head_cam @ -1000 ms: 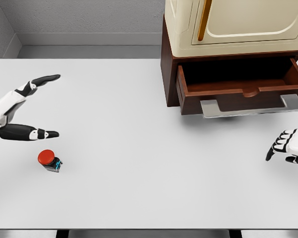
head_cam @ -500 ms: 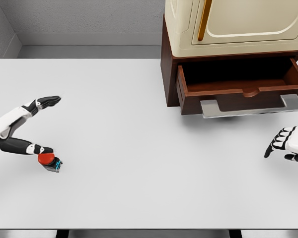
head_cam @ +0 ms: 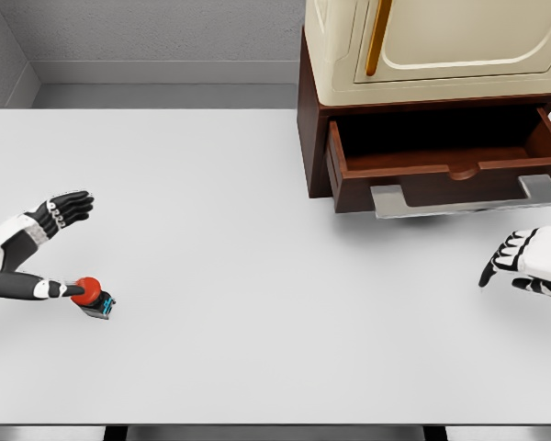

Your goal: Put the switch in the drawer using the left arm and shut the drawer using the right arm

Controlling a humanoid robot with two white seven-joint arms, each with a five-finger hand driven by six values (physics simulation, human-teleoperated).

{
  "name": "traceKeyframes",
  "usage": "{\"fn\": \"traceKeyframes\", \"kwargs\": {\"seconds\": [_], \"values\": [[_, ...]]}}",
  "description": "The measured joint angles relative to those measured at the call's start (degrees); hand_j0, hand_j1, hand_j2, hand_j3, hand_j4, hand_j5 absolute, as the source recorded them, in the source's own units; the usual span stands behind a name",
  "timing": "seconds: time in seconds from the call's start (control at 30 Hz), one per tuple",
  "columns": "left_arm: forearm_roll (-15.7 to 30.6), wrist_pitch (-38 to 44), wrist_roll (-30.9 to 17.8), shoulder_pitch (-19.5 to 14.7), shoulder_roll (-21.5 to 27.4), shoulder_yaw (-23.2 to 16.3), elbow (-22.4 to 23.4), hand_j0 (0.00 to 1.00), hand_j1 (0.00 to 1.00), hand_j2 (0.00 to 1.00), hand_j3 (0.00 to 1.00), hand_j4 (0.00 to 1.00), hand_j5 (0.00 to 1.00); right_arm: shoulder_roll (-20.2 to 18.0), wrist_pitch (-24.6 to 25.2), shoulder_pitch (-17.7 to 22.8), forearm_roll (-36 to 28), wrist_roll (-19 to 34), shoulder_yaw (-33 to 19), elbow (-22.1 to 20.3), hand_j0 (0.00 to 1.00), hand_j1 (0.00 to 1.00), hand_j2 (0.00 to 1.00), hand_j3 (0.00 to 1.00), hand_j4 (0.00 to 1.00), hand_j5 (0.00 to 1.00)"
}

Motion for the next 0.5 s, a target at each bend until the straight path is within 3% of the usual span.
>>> {"fn": "traceKeyframes", "kwargs": {"seconds": [0.2,0.5], "values": [[-0.17,-6.02,-0.85,2.12,-0.10,0.06,0.41,1.00,1.00,1.00,1.00,1.00,1.00,0.05,0.00,0.02,0.05,0.12,0.02,0.02,0.59,0.59,0.59,0.59,0.59,0.59],[-7.46,-6.99,-0.98,0.80,-4.59,-0.17,4.16,1.00,1.00,1.00,1.00,1.00,1.00,-0.08,0.00,0.28,0.14,0.10,0.04,0.08,0.61,0.61,0.61,0.61,0.61,0.61]]}}
